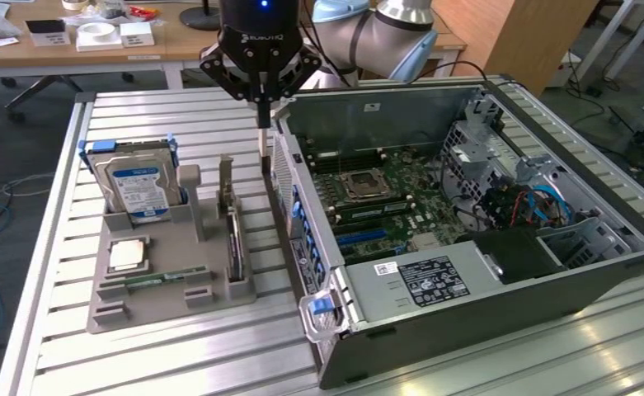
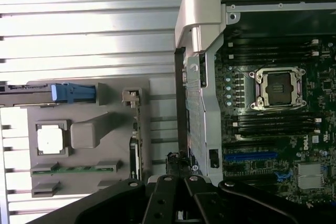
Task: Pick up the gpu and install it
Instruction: 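Reach for the gpu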
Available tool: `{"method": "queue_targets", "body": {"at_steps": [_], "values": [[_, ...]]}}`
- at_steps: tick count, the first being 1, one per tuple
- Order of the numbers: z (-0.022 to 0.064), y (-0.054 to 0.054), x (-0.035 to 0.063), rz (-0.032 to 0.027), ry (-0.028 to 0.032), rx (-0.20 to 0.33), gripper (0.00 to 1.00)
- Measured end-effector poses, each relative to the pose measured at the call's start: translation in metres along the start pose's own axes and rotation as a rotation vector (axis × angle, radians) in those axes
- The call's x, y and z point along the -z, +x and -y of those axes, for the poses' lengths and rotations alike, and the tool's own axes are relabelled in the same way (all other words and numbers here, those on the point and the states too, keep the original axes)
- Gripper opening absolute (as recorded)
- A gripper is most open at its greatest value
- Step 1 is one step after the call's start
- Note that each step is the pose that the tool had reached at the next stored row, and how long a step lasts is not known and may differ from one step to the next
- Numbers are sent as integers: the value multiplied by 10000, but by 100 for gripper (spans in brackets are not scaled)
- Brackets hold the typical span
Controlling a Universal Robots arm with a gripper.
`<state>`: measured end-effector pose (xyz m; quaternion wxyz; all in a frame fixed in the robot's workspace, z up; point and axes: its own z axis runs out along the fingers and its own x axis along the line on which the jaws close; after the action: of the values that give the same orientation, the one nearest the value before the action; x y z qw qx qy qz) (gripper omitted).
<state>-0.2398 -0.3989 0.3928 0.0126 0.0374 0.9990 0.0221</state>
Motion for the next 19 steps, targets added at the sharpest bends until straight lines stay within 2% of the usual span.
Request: {"method": "queue_targets", "body": {"at_steps": [19], "values": [[2,33,1,0,0,-2,11]]}}
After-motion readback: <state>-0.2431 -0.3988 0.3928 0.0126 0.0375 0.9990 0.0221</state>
